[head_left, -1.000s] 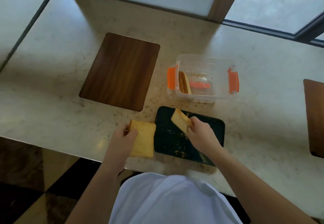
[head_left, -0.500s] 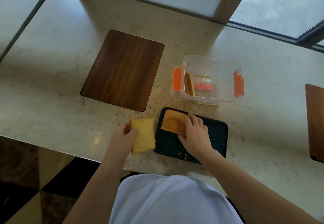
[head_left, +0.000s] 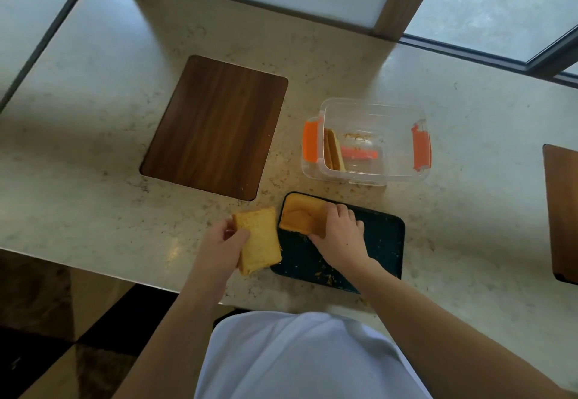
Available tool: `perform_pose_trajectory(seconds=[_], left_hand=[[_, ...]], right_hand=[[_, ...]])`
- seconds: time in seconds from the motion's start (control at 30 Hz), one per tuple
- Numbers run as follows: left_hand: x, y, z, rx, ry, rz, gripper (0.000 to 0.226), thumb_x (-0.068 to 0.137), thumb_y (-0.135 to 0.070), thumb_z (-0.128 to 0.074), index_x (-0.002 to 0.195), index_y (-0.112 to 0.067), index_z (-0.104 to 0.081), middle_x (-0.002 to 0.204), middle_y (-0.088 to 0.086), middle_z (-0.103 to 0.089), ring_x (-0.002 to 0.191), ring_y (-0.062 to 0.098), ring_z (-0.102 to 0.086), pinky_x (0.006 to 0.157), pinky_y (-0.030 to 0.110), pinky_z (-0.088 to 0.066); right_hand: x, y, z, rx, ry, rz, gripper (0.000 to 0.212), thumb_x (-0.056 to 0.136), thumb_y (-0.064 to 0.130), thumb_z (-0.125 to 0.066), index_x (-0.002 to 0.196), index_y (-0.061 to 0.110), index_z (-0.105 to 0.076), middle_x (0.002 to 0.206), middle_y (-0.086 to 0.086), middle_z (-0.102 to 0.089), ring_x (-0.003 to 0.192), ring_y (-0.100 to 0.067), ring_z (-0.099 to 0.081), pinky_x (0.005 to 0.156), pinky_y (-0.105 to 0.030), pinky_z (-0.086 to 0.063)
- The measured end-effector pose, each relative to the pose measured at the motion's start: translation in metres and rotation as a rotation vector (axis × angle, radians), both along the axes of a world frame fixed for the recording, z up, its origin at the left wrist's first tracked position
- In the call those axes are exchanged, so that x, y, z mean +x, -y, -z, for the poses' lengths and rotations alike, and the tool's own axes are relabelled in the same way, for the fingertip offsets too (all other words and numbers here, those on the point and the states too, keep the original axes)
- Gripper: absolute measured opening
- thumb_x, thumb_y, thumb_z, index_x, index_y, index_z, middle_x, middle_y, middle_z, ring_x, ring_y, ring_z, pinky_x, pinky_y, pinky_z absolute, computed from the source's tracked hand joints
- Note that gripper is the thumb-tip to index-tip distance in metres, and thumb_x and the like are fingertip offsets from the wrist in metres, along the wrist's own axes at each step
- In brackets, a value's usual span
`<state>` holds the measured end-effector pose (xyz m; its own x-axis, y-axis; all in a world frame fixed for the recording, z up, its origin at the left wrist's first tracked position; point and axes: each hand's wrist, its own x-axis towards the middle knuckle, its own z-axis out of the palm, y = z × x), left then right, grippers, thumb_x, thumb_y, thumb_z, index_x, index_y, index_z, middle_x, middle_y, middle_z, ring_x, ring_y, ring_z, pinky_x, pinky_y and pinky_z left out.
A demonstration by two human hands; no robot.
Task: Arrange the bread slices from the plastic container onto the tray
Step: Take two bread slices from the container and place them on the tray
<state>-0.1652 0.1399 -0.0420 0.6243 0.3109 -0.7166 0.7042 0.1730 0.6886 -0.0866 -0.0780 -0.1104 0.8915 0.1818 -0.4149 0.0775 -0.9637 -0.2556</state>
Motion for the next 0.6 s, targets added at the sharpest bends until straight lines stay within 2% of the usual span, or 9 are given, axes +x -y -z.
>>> perform_pose_trajectory(seconds=[0.3,0.4,0.43,0.5,0.6], left_hand=[[0.0,0.014,0.004,-0.014,-0.009,0.02,0.035,0.097,-0.022,-0.059,0.132,-0.02,-0.055,0.121,0.004,-0.062,0.108,0.026,-0.062,0.091,0.053,-0.055],[0.002,0.02,0.005,-0.046,0.007,0.03,0.029,0.097,-0.021,-0.059,0.126,-0.023,-0.055,0.118,0.003,-0.062,0.105,0.024,-0.063,0.085,0.048,-0.058],[0.003,0.023,0.006,-0.056,0.012,0.032,0.029,0.097,-0.02,-0.059,0.125,-0.023,-0.055,0.118,0.003,-0.063,0.105,0.024,-0.064,0.083,0.047,-0.059],[0.005,0.029,0.008,-0.102,0.021,0.026,0.029,0.096,-0.017,-0.06,0.125,-0.02,-0.058,0.119,0.005,-0.065,0.105,0.025,-0.065,0.079,0.044,-0.06],[0.009,0.044,0.011,-0.241,0.052,-0.043,0.026,0.094,-0.01,-0.06,0.119,-0.016,-0.062,0.118,0.01,-0.067,0.104,0.026,-0.067,0.073,0.038,-0.06]], right_hand=[[-0.002,0.004,-0.008,0.043,-0.005,0.012,0.074,0.087,0.047,-0.07,0.146,0.015,-0.04,0.146,-0.009,-0.047,0.132,-0.032,-0.042,0.107,-0.053,-0.036],[-0.01,0.012,-0.016,0.193,0.011,0.108,0.061,0.091,0.047,-0.066,0.14,0.016,-0.047,0.134,-0.005,-0.053,0.123,-0.025,-0.049,0.1,-0.044,-0.044],[-0.013,0.016,-0.02,0.309,-0.041,0.182,0.054,0.093,0.047,-0.064,0.136,0.018,-0.051,0.128,-0.001,-0.057,0.117,-0.02,-0.054,0.094,-0.037,-0.048],[-0.02,0.023,-0.03,0.567,-0.269,0.357,0.043,0.095,0.048,-0.061,0.128,0.022,-0.058,0.118,0.005,-0.066,0.104,-0.011,-0.065,0.084,-0.026,-0.053],[-0.036,0.033,-0.038,0.867,-0.641,0.61,0.035,0.094,0.044,-0.066,0.119,0.019,-0.066,0.107,-0.002,-0.076,0.094,-0.013,-0.075,0.079,-0.029,-0.062]])
